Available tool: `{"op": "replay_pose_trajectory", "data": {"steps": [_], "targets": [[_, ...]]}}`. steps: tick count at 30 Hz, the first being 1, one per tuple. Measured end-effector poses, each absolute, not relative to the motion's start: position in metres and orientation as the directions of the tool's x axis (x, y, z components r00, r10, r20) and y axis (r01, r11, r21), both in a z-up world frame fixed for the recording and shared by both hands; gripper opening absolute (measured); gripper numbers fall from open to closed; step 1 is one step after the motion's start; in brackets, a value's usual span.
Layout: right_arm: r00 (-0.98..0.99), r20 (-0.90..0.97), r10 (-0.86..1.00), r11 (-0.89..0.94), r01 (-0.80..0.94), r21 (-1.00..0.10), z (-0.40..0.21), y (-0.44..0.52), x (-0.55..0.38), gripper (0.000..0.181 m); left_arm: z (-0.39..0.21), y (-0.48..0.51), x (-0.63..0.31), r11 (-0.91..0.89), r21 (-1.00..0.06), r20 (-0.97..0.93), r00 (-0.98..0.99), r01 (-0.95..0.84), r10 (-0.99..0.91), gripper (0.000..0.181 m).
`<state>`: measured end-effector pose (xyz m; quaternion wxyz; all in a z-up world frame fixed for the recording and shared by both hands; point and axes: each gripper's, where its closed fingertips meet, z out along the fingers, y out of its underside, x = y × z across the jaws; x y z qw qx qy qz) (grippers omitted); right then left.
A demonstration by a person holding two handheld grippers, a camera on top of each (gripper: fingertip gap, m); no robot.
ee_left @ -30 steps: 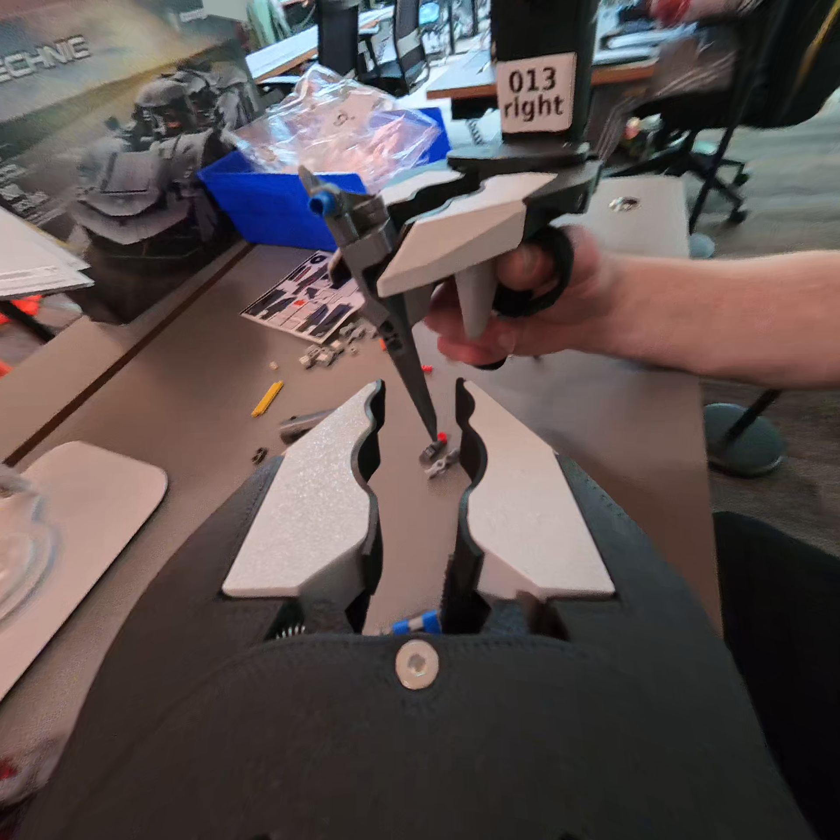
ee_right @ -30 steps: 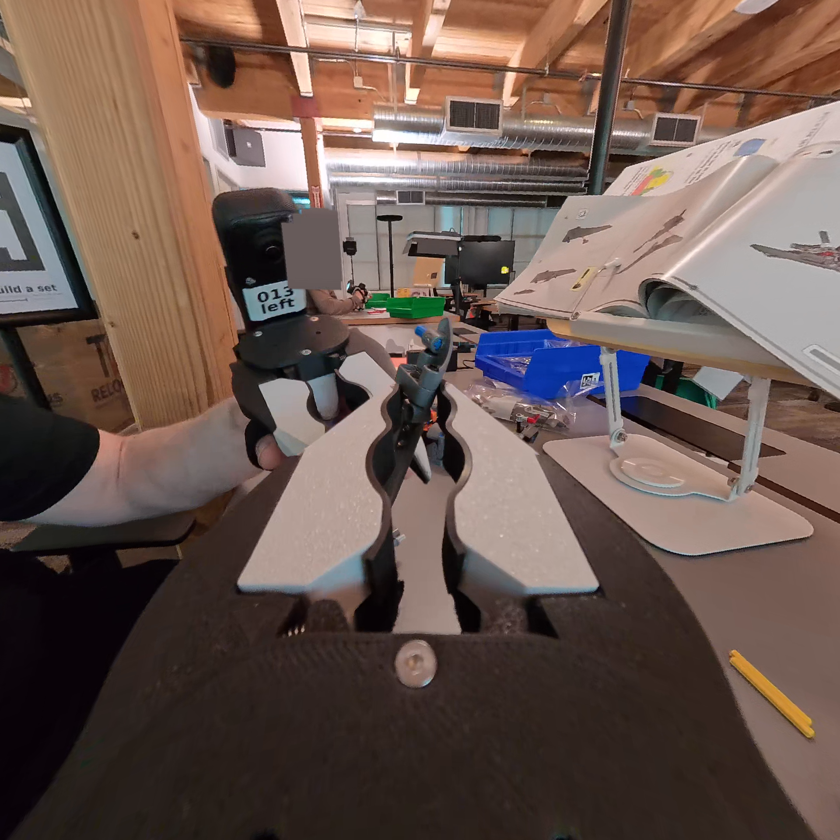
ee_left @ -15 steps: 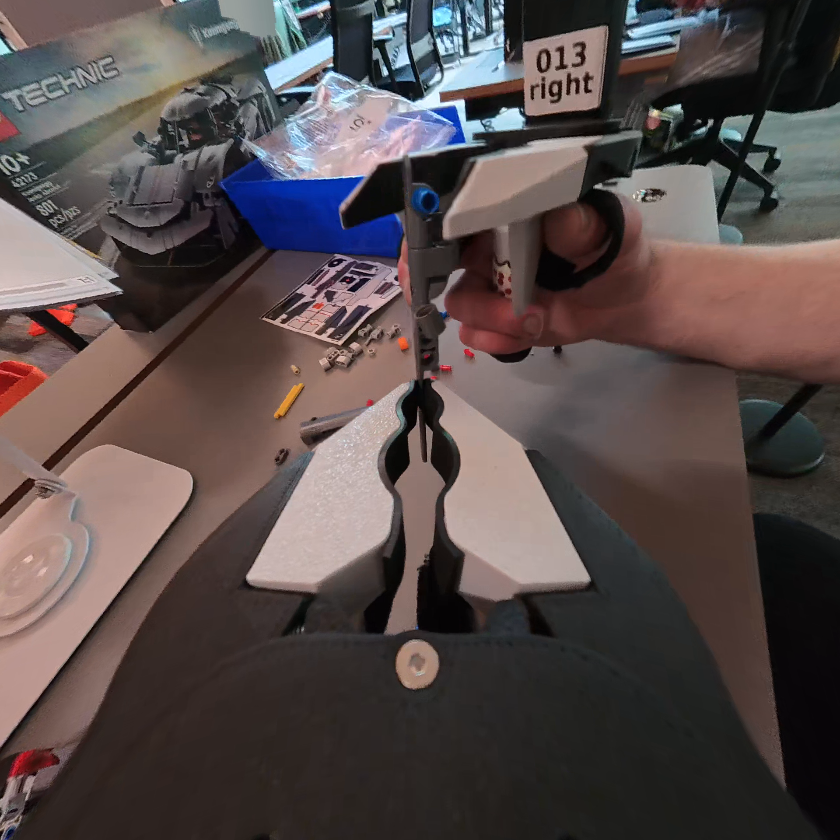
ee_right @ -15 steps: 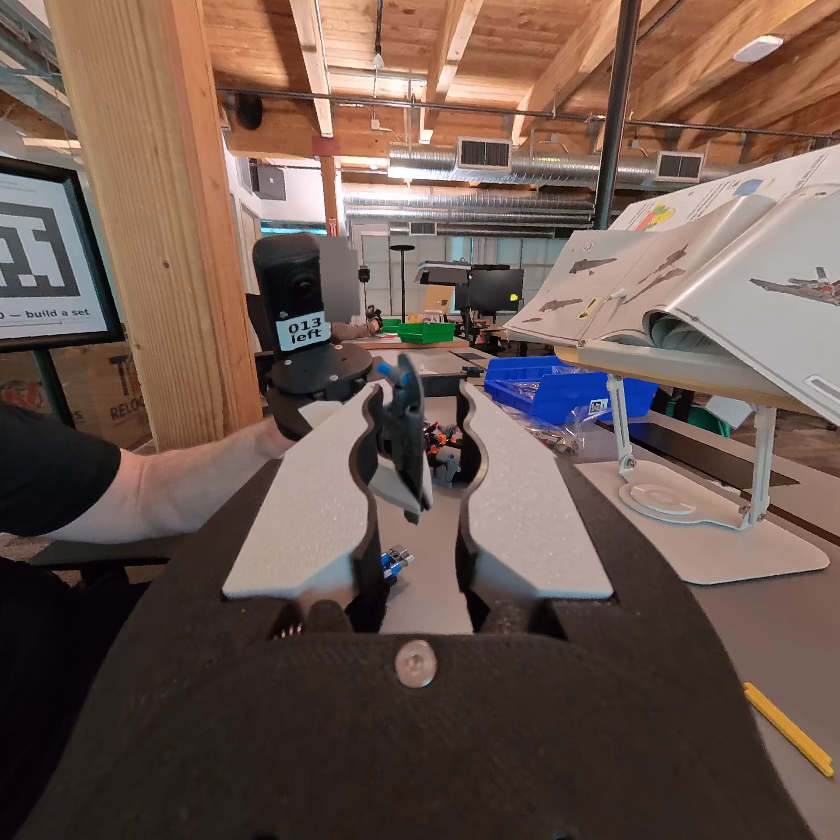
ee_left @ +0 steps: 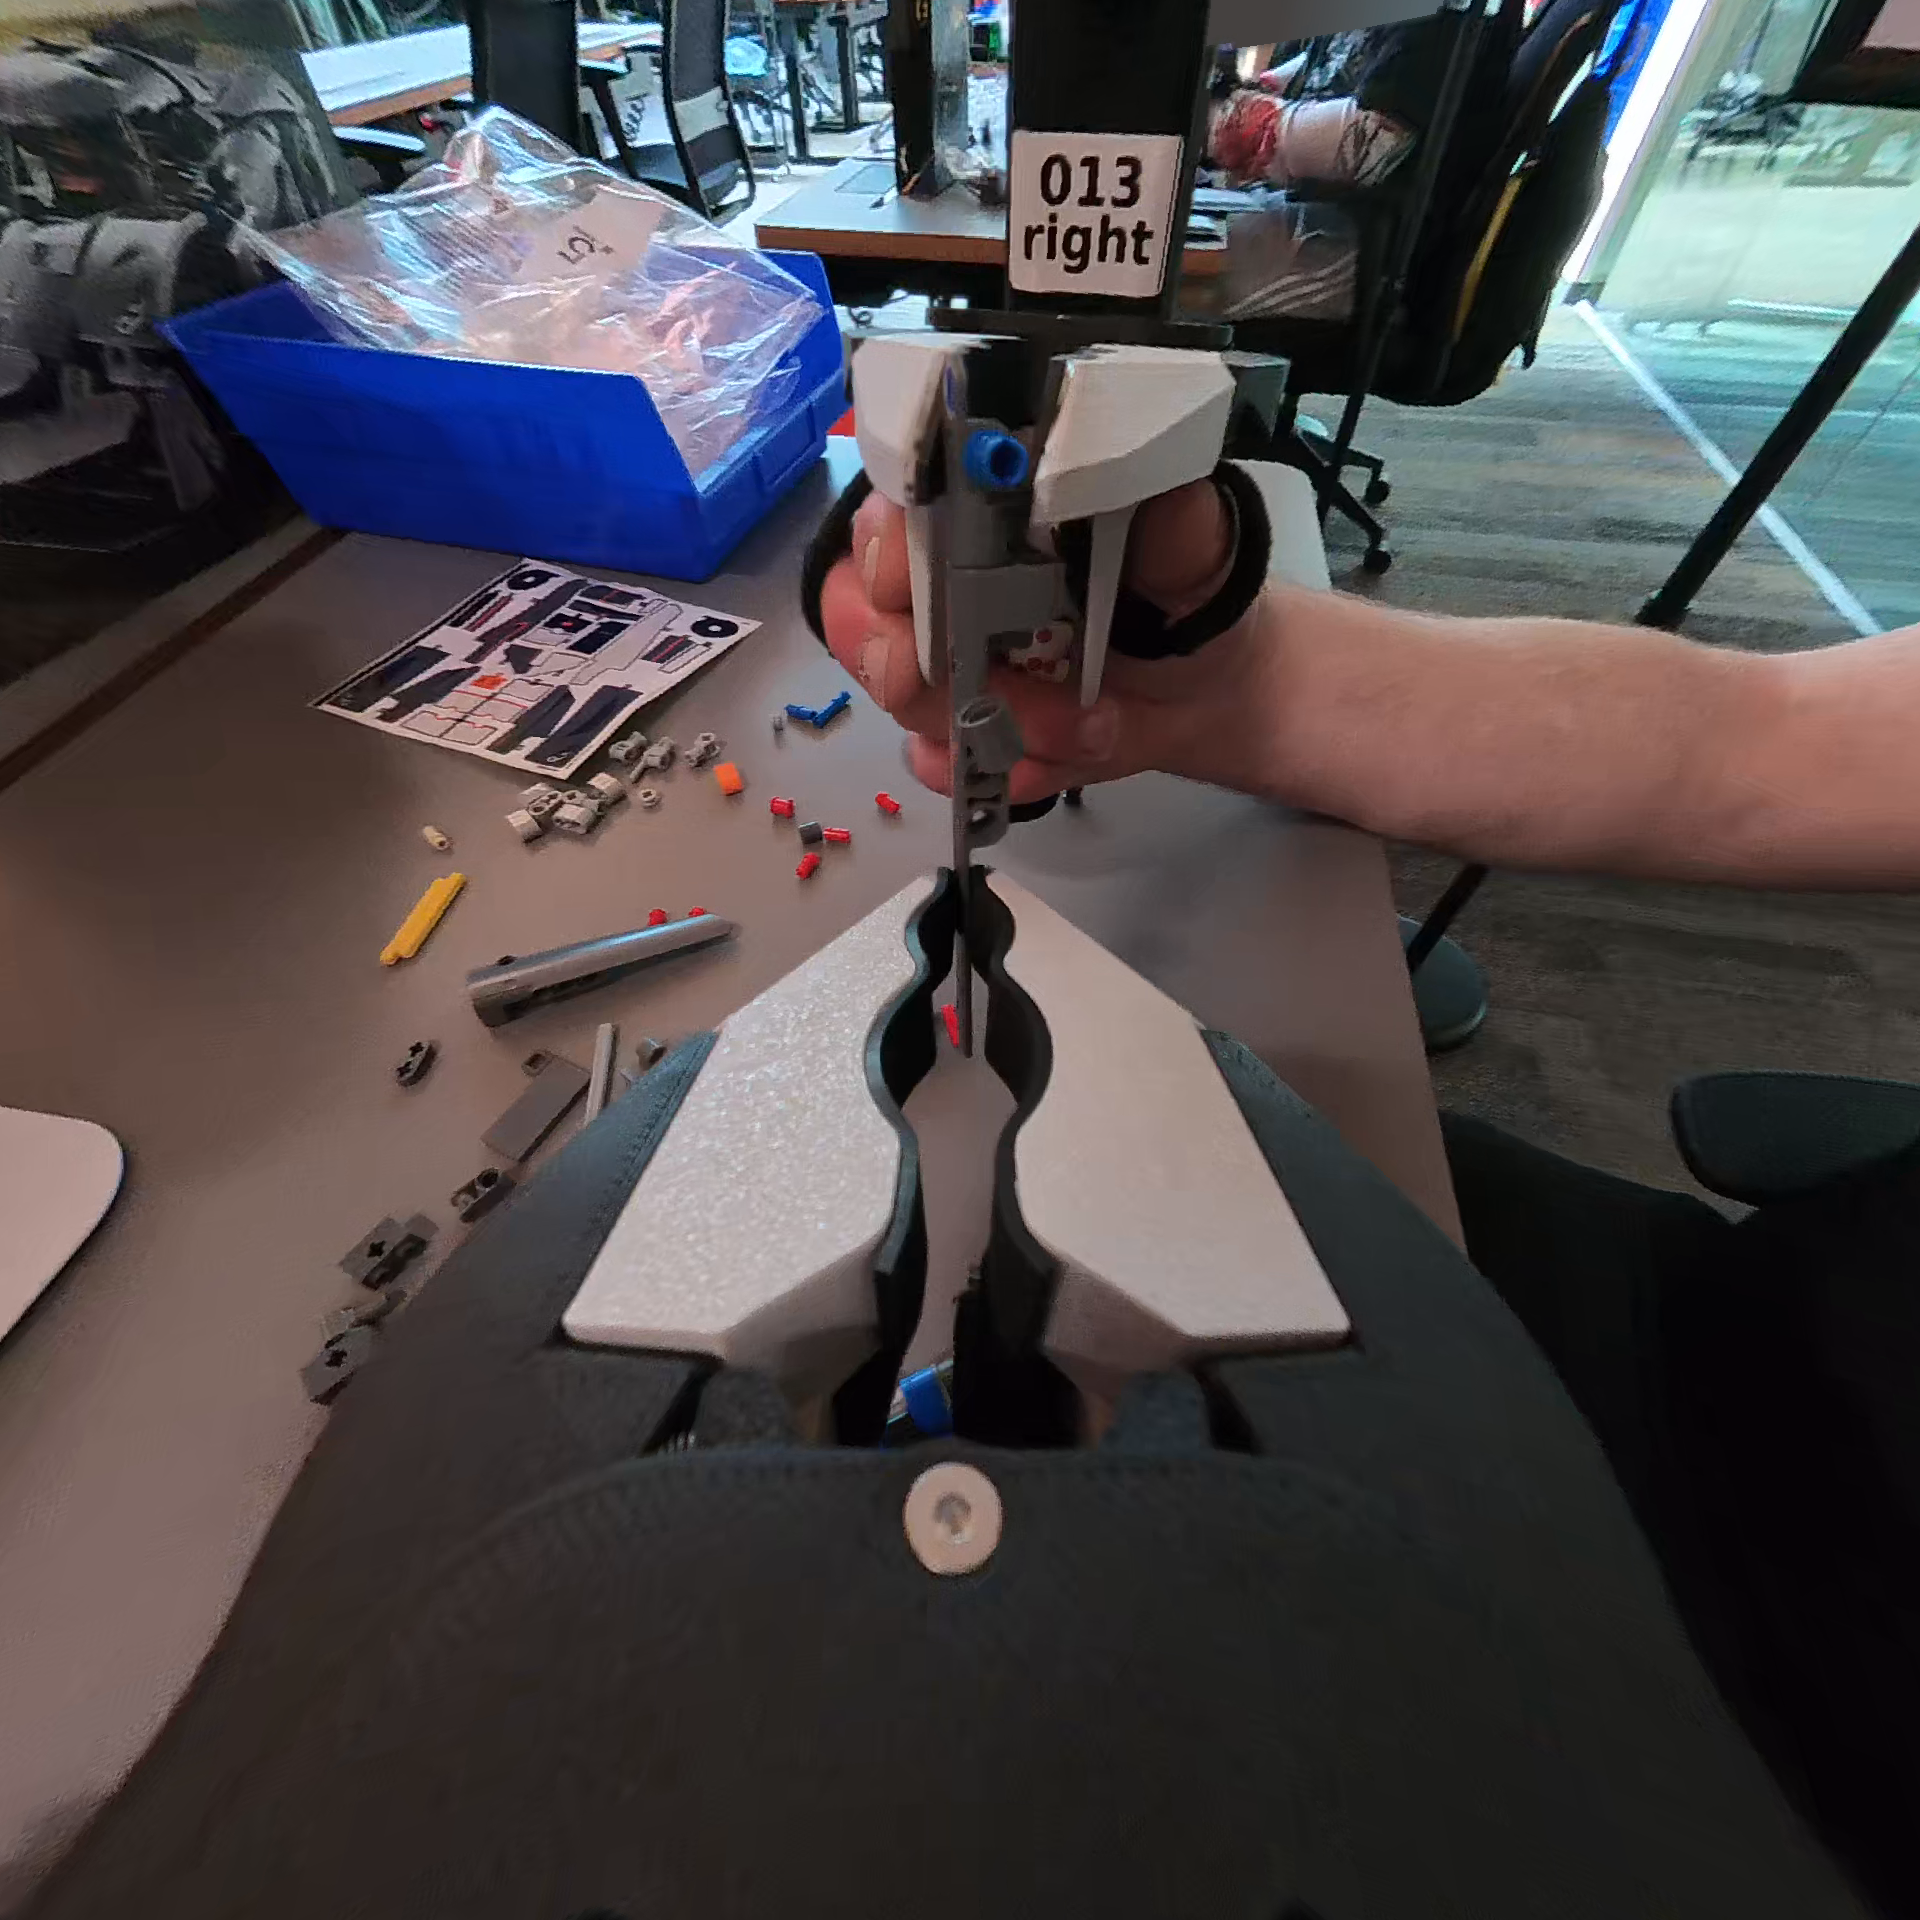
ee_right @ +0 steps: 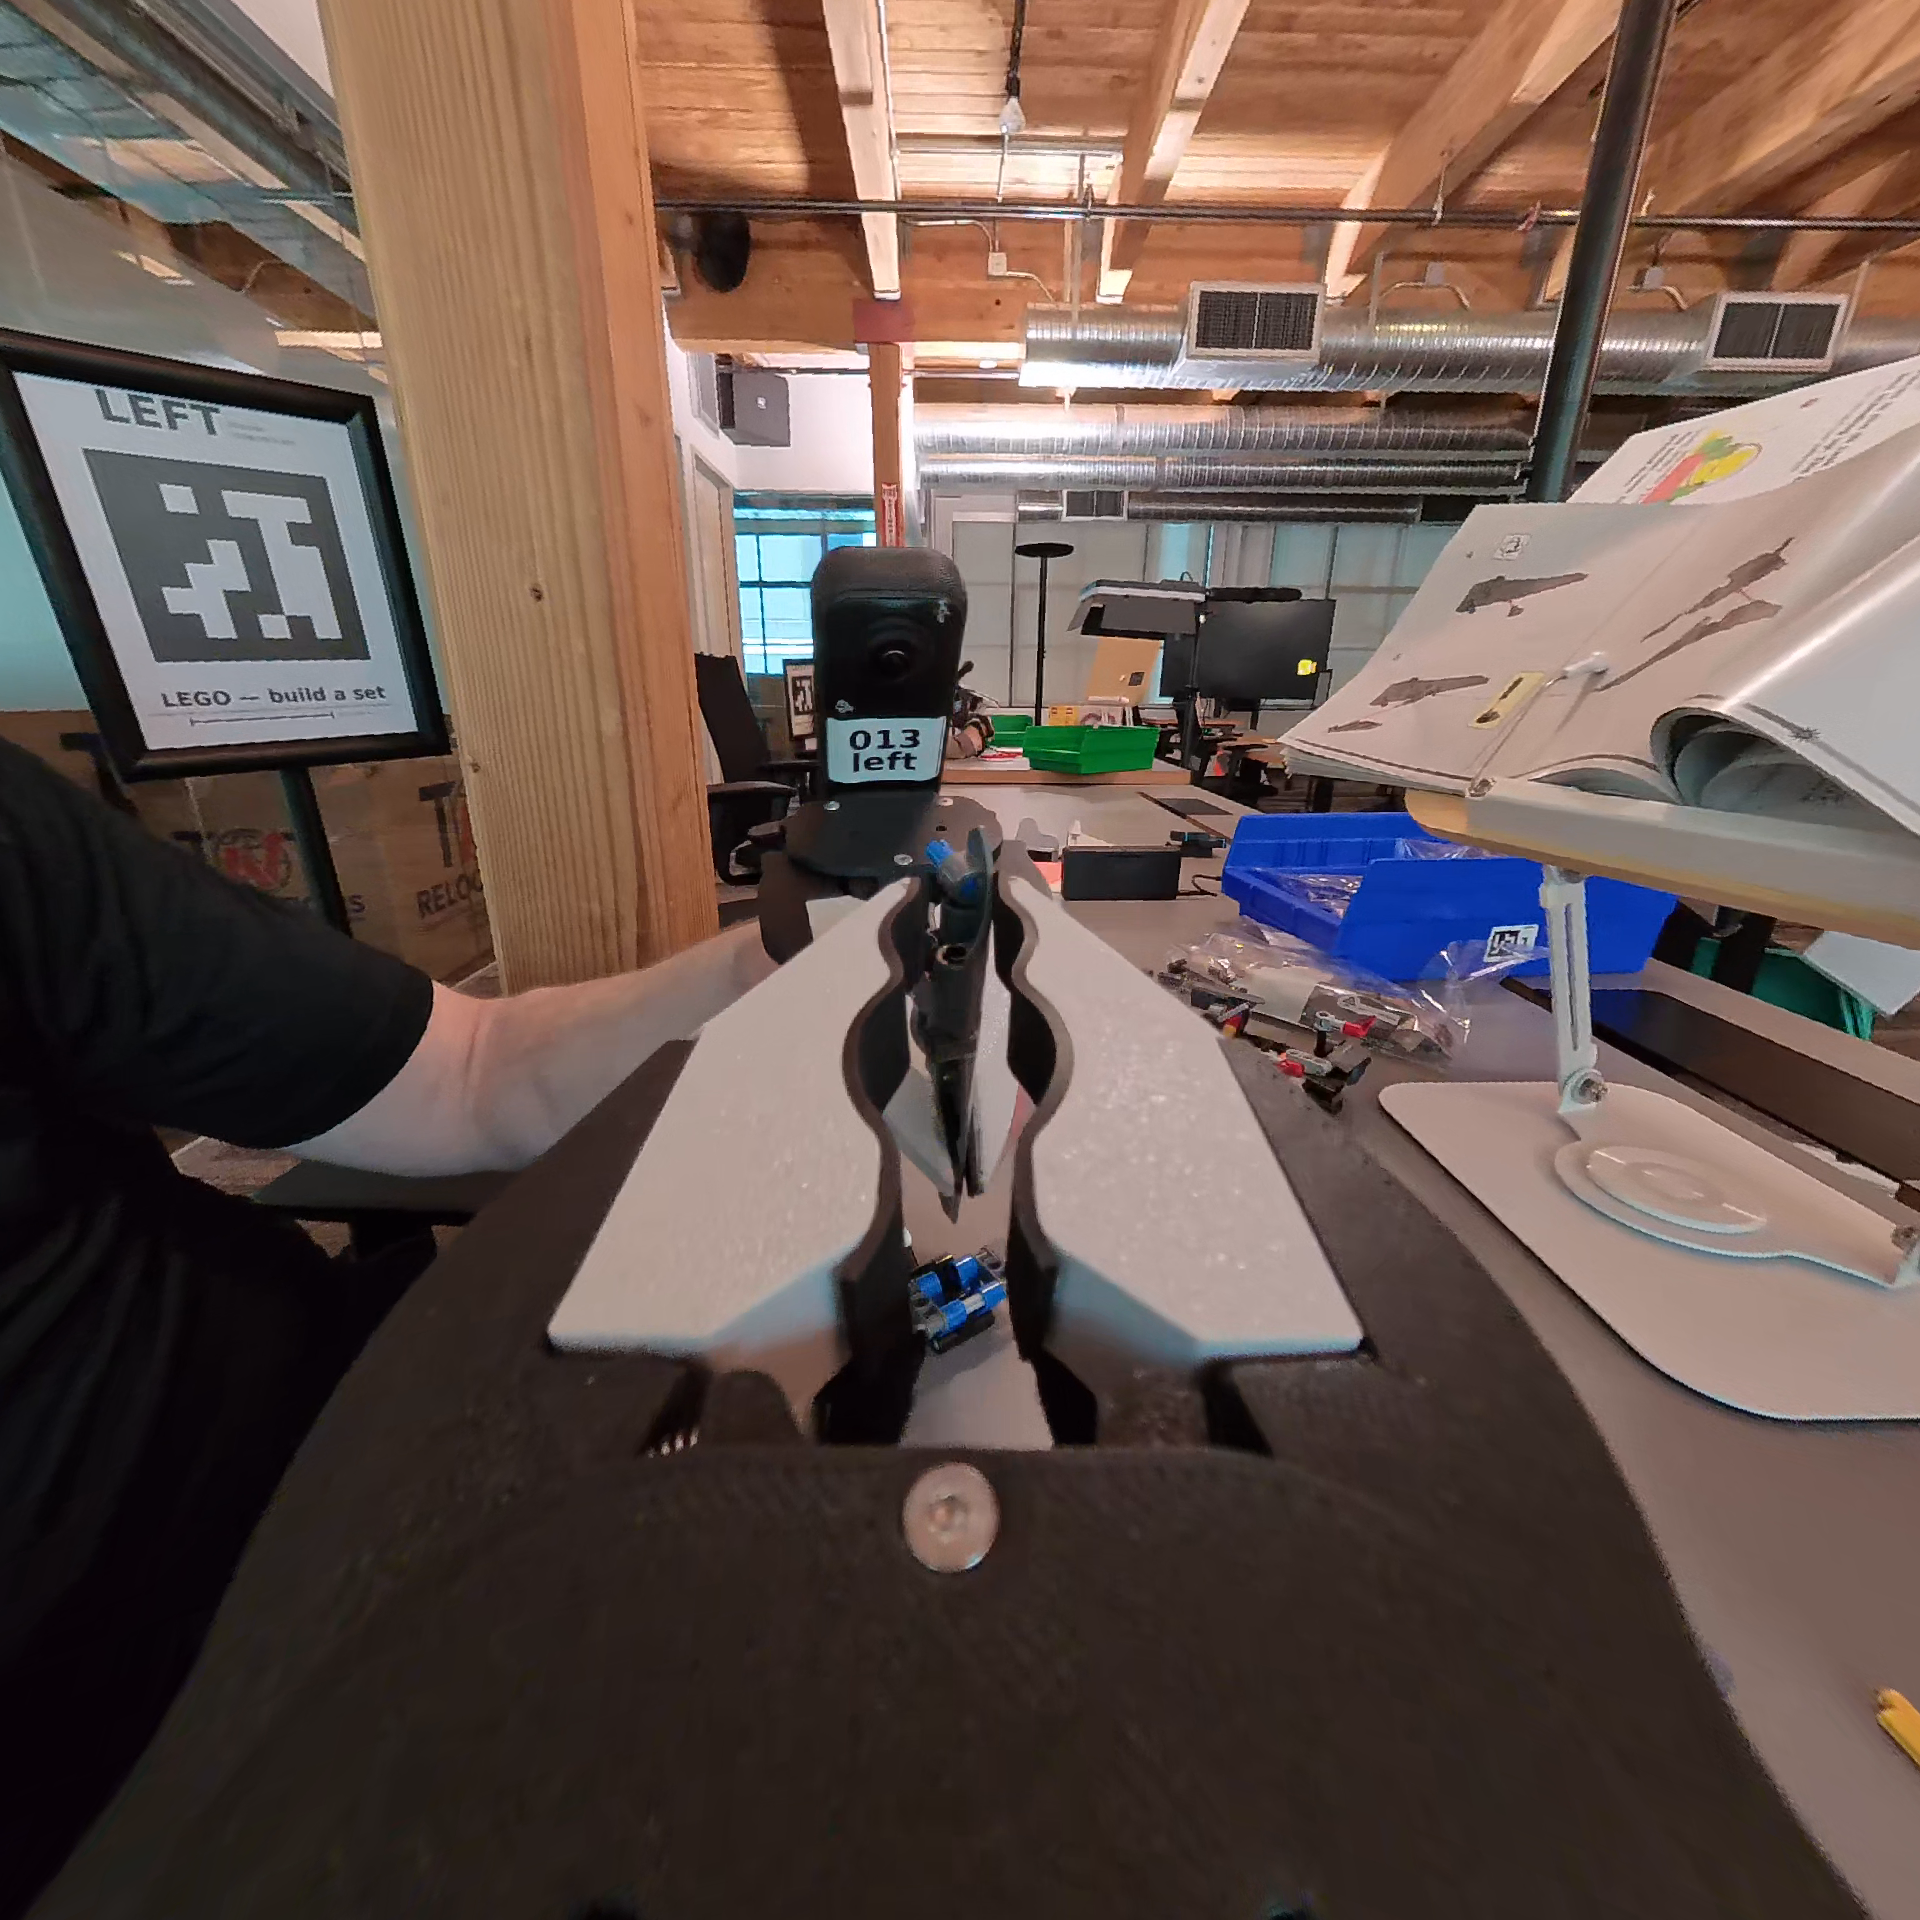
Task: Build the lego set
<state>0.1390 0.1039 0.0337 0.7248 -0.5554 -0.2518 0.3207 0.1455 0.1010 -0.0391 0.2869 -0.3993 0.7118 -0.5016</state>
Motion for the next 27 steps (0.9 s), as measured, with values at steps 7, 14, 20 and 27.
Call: {"op": "replay_pose_trajectory", "data": {"steps": [7, 14, 20, 27], "targets": [[0.646, -0.017, 0.763, 0.153, -0.206, -0.966, 0.032, 0.104, 0.138, 0.007, -0.044, 0.098, 0.142, 0.198, -0.932, 0.001, -0.548, -0.304, -0.836, 0.000], [0.655, -0.007, 0.755, 0.134, -0.165, -0.977, 0.026, 0.107, 0.136, 0.005, -0.050, 0.104, 0.142, 0.206, -0.922, -0.004, -0.522, -0.329, -0.853, 0.001], [0.684, -0.013, 0.729, 0.154, -0.183, -0.971, 0.031, 0.108, 0.146, 0.005, -0.049, 0.127, 0.112, 0.400, -0.832, -0.162, -0.521, -0.385, -0.838, 0.032], [0.684, -0.010, 0.729, 0.131, -0.154, -0.979, 0.023, 0.112, 0.141, 0.005, -0.092, 0.149, 0.085, 0.725, -0.494, -0.346, -0.656, -0.480, -0.670, 0.049]]}}
